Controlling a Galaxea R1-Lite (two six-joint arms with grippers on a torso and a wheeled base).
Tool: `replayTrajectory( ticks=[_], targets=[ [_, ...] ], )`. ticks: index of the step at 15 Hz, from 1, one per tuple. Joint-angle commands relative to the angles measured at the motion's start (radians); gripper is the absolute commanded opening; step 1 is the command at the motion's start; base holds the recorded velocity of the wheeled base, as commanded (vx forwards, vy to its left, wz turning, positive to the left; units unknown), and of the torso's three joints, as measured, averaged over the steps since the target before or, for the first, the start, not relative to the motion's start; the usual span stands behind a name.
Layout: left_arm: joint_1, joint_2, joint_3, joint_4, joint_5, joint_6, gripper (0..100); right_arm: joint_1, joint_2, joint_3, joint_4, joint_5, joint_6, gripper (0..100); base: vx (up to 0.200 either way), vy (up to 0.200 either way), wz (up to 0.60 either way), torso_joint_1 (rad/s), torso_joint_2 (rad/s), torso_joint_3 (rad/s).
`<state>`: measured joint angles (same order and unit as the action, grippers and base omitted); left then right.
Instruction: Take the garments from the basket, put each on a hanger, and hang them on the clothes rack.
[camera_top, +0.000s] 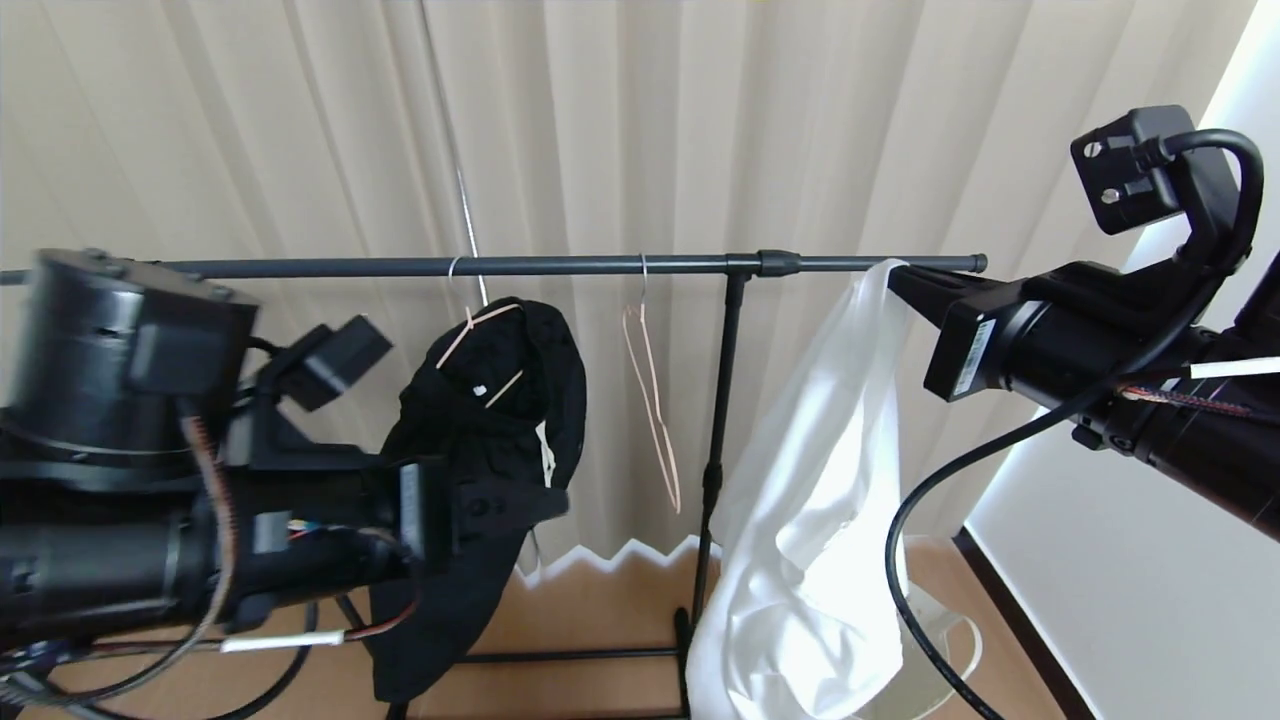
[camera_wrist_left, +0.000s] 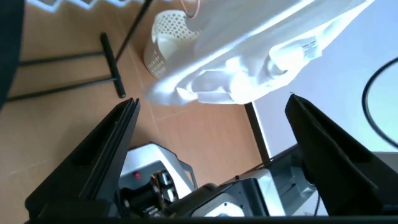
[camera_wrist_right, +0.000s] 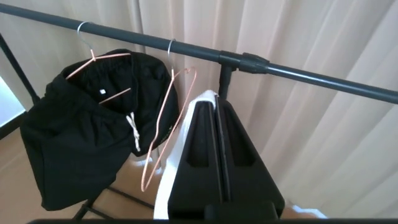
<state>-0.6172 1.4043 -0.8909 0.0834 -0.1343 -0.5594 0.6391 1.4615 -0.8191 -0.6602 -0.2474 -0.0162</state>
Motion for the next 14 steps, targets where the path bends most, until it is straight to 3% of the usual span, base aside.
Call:
replayTrajectory(
  ticks=[1,2,3,8,14],
  targets=[
    [-0.095,0.271,-0.143,-0.001,0.004,-0.031,100,0.042,0.010,-0.002,-0.007,-0.019,0.010,0,0.000,0.000,0.00,0.000,0.00,0.000],
    [-0.095,0.271,-0.143,-0.001,0.004,-0.031,100,0.043,0.010,-0.002,-0.007,-0.023,0.010,0,0.000,0.000,0.00,0.000,0.00,0.000],
    [-0.141,0.372,-0.217,-0.002,0.010,-0.030,100,0.083,0.017,0.002,-0.012,-0.093,0.012,0,0.000,0.000,0.00,0.000,0.00,0.000],
    [-0.187,0.524,-0.339,-0.005,0.013,-0.079,100,0.114,0.059,0.005,-0.073,-0.115,0.025,0,0.000,0.000,0.00,0.000,0.00,0.000],
    [-0.214,0.595,-0.415,-0.033,0.038,-0.137,100,0.134,0.076,-0.008,-0.078,-0.116,0.024,0,0.000,0.000,0.00,0.000,0.00,0.000]
  ],
)
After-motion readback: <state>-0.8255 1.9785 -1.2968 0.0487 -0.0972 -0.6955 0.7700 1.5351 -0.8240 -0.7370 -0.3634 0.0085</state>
